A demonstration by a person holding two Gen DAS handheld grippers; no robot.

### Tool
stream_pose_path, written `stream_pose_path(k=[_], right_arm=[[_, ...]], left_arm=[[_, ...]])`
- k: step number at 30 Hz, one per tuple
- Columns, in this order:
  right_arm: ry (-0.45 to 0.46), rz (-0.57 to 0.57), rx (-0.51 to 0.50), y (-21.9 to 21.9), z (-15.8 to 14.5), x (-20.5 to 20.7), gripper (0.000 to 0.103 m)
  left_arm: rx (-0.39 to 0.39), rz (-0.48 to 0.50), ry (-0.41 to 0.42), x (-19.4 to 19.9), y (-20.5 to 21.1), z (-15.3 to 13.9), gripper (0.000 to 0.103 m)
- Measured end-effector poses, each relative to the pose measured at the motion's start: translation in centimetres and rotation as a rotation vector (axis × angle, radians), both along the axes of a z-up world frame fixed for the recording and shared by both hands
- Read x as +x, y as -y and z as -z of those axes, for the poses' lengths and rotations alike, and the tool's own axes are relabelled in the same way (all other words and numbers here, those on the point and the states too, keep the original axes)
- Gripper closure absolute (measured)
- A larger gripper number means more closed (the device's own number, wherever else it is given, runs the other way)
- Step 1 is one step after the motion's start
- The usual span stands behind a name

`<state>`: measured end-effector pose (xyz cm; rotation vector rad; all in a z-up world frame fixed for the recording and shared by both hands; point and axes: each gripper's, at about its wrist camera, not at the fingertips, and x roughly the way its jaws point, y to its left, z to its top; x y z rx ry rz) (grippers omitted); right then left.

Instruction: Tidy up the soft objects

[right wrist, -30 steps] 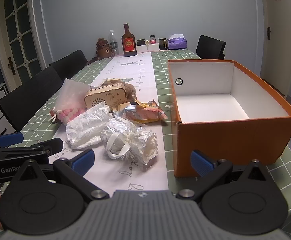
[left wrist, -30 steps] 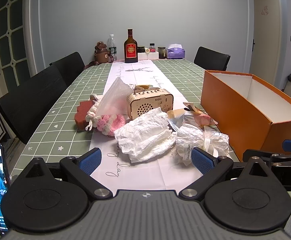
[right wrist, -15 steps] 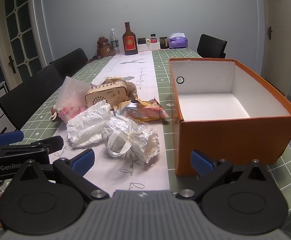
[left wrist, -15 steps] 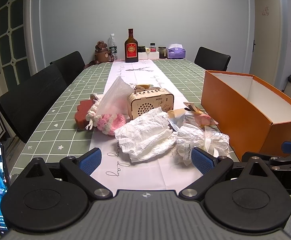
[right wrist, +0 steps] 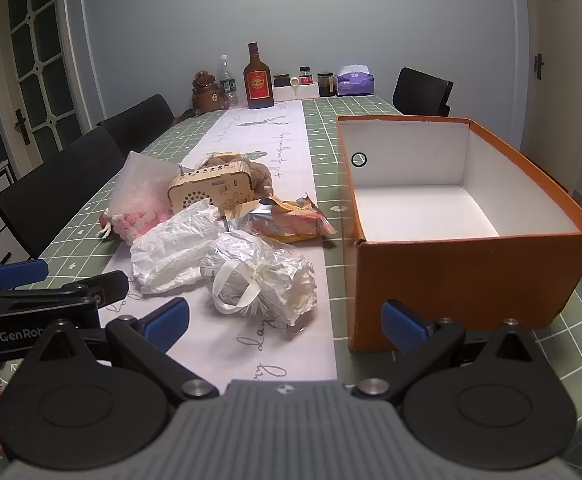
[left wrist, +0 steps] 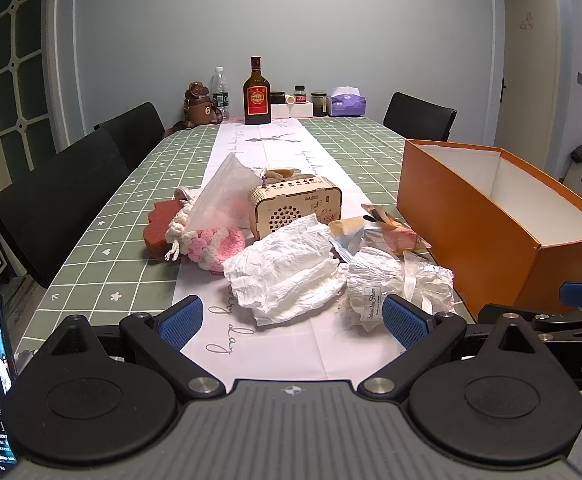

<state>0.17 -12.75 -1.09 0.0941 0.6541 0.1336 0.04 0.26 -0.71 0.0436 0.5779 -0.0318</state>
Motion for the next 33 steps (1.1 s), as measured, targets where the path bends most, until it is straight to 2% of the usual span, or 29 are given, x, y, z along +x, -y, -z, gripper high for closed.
stream_pose_path(k=[11,16,19,21,26,29,33], right_arm=[[-0.010,-0.010,-0.017,-0.3,0.3,0.3,0.003],[0.012,-0.059,-0.030,-0.8,0.7,0.1,0.003],[0.026,-0.118,-0.052,-1.7,1.0,-0.1,0.013],[0.028,-0.161,-0.070,-2.5,1.2,-0.2,0.021],[0.051,-0.236,-0.145,-3.9,1.4,0.9,0.034],[0.057,-0.260,-0.176,-4.3,1.5,2.4,0.037],[0.065,-0.306,-0.242,-5.2,2.0,4.8,0.038]], left_arm=[[-0.014,0.011,-0.008,0.3,-0.5,0.1,0.000],[-0.046,0.026,-0.024,0.3,-1.5,0.5,0.000],[-0.062,0.041,-0.040,0.6,-2.1,0.9,0.001],[-0.055,0.052,-0.048,0.8,-2.3,1.2,0.008],[0.022,0.115,-0.013,1.8,-2.6,1.6,0.012],[0.065,0.143,0.017,3.0,-2.8,1.3,0.012],[0.059,0.229,0.023,5.8,-3.3,1.4,0.012]])
